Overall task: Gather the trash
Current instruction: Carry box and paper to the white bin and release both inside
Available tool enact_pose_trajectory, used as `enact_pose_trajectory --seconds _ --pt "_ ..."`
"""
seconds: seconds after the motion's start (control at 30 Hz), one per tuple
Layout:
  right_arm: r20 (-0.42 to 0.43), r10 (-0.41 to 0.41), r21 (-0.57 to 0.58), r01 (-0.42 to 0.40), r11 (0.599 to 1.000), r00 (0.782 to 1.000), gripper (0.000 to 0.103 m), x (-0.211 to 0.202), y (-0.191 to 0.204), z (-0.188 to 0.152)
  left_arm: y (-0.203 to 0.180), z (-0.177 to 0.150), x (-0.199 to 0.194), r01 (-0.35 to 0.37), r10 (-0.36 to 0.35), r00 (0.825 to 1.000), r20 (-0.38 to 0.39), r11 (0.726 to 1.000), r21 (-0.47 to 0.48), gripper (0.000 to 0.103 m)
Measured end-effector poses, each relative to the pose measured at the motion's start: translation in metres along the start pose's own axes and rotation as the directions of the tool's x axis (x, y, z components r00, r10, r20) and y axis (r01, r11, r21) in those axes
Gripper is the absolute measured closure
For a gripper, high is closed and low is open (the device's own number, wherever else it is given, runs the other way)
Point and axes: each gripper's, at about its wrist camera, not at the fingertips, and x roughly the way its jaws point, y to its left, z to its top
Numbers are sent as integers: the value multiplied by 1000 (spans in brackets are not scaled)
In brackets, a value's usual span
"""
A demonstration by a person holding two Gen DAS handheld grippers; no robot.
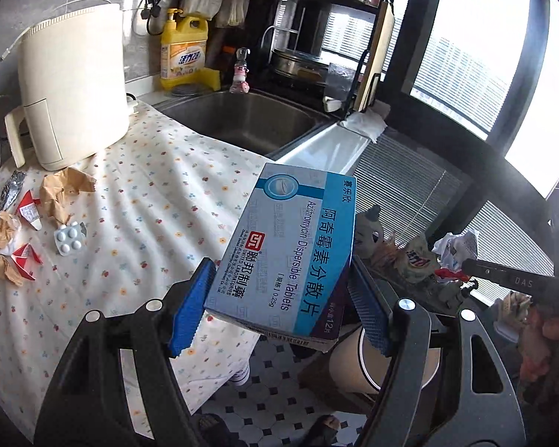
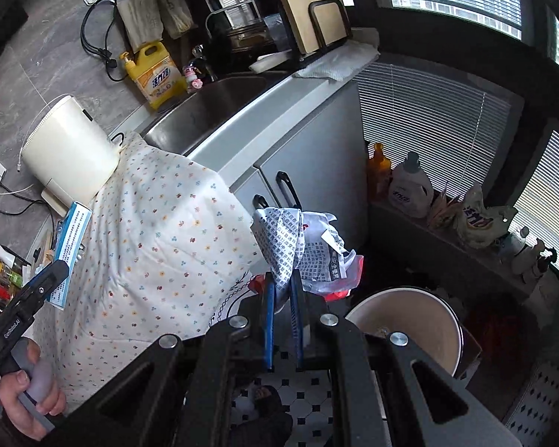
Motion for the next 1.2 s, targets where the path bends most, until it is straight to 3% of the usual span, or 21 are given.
enact_pose_trajectory --seconds 0.1,0.2,0.27,0.3,0.57,0.7,1.2 --pt "-39 -27 43 28 999 999 94 3 -27 -13 -22 -6 10 23 -22 999 -26 999 27 31" --pt "-94 -44 80 51 995 995 83 9 -51 -25 -42 -13 20 46 -43 998 -56 998 49 31" --pt "-98 -55 109 66 992 994 46 6 -66 -33 -54 -18 28 59 -54 995 -79 996 64 31" --pt "-90 -62 113 72 991 994 43 3 -71 -36 -61 -20 33 67 -60 994 -91 995 70 31" --pt "-90 -107 134 119 984 990 38 -11 -113 -38 -116 -45 66 137 -117 978 -170 985 108 31" --pt "-90 -138 156 151 976 986 38 -22 -137 -43 -139 -63 90 174 -144 963 -229 978 117 31" --pt "-124 -245 244 269 932 962 35 -52 -215 -78 -221 -139 176 305 -203 869 -452 938 165 31"
